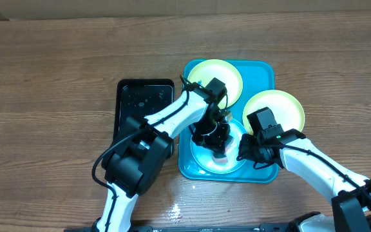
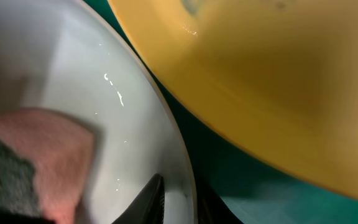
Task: Clean dirty plates on tray and stack at the side
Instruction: 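Scrub the pale blue plate surface with the sponge in the left gripper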
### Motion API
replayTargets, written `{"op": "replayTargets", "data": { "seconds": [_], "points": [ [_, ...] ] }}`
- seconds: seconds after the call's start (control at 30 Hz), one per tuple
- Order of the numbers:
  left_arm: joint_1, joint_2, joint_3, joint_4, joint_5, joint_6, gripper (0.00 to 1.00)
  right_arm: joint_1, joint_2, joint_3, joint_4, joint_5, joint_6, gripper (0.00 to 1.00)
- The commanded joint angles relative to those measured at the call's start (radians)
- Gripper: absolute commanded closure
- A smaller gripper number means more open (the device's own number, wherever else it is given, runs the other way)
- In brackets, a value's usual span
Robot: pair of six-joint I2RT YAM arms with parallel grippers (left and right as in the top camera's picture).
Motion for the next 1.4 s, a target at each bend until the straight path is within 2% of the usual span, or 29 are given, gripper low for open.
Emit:
{"op": "replayTargets", "data": {
  "seconds": [0.0,0.1,0.47,0.6,1.0,1.17,1.37],
  "points": [
    [-0.005,0.020,-0.009,-0.003,0.081,0.027,0.96,-0.002,0.007,0.006,-0.002,0.007,0.004,0.82],
    [-0.002,0.020,-0.009,-0.038,-0.018,0.004,0.96,-0.002,0.007,0.006,-0.009,0.007,0.004,0.82],
    [0.039,0.020,-0.008,-0.176,-0.659,-0.233,0.96,-0.002,0.007,0.006,-0.013,0.007,0.004,0.83],
    [0.036,0.020,-0.007,-0.217,-0.800,-0.264,0.96,-0.002,0.007,0.006,-0.013,0.007,0.004,0.83],
    [0.035,-0.047,-0.005,-0.247,-0.940,-0.318,0.96,-0.002,0.007,0.006,-0.013,0.007,0.004,0.83],
    [0.042,-0.146,0.008,-0.239,-0.792,-0.319,0.96,-0.002,0.007,0.006,-0.013,0.007,0.004,0.83],
    [0.071,-0.306,0.041,-0.235,-0.687,-0.317,0.96,-0.002,0.007,0.006,-0.013,0.006,0.004,0.83]
  ]
}}
